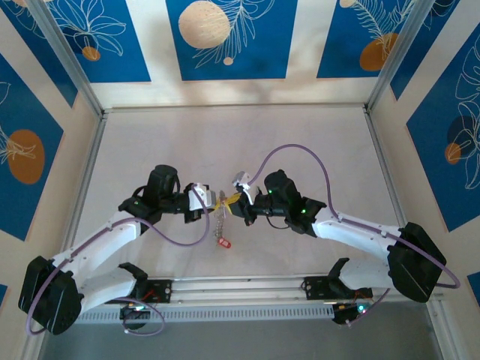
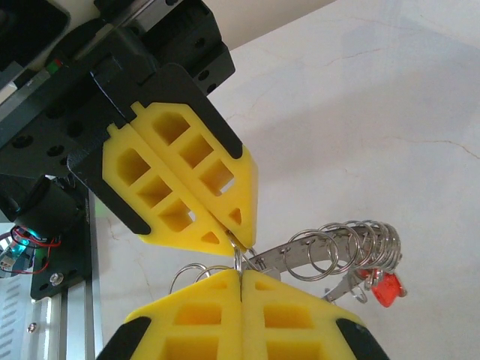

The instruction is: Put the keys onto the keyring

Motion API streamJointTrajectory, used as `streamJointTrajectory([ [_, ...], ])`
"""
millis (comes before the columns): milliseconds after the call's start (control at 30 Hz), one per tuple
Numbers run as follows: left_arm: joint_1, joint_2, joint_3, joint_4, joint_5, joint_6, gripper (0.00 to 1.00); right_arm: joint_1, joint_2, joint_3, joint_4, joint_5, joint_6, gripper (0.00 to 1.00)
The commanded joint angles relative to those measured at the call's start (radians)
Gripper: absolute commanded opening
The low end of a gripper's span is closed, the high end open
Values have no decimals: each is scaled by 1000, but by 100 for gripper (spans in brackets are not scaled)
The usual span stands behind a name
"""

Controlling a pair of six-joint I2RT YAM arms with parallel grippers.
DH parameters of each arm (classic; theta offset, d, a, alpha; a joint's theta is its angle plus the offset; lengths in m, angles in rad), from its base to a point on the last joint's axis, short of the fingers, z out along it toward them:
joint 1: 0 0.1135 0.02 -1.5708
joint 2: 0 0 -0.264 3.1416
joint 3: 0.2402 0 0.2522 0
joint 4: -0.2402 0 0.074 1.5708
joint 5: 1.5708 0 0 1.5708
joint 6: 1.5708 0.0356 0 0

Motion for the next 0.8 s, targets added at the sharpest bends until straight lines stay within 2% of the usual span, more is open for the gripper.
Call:
streamJointTrajectory([
  [0,-18,-16,-1,39,38,-19,0,-10,4,10,9,21,12,0],
  [400,-18,-26,-12,82,45,-48,0,-18,22,-4,6,35,41,0],
  [767,-18,-37,-23,96,68,-45,0,-62,8,-35,41,-22,99,0],
])
